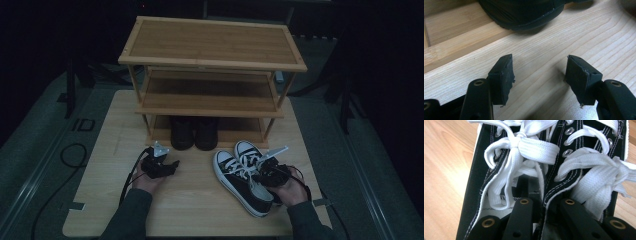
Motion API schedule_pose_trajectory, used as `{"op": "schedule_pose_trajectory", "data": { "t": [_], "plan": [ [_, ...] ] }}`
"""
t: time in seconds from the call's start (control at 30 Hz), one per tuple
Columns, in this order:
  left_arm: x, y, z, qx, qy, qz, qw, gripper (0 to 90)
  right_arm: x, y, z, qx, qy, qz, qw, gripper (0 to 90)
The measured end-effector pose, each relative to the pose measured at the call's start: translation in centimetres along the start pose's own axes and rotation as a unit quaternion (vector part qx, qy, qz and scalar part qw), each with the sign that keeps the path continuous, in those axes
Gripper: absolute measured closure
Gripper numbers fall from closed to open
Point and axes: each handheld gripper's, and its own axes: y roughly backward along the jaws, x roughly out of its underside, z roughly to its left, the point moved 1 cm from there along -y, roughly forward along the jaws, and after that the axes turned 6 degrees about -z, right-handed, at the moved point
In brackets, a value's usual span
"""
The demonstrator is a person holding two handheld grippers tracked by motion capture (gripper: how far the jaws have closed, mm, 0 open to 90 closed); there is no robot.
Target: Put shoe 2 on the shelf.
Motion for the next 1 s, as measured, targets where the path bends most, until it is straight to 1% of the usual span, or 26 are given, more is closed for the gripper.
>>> {"op": "schedule_pose_trajectory", "data": {
  "t": [0.17,0.37,0.57,0.73,1.0],
  "plan": [
    [0.0,0.0,0.0,0.0,0.0,0.0,1.0,39.8,-0.2,0.6,-0.2,-0.01,0.007,-0.006,0.9999,85.7],
    [0.0,0.0,0.0,0.0,0.0,0.0,1.0,39.9,-0.7,1.5,-0.8,-0.013,0.022,-0.007,0.9997,85.7],
    [0.0,0.0,0.0,0.0,0.0,0.0,1.0,39.8,-1.2,2.2,-1.1,-0.02,0.029,-0.01,0.9993,85.6],
    [0.0,0.0,0.0,0.0,0.0,0.0,1.0,39.8,-1.8,2.9,-1.3,-0.017,0.042,-0.012,0.9989,85.6],
    [0.0,0.0,0.0,0.0,0.001,-0.001,1.0,39.8,-2.8,3.5,-1.5,-0.014,0.051,-0.012,0.9985,85.5]
  ]
}}
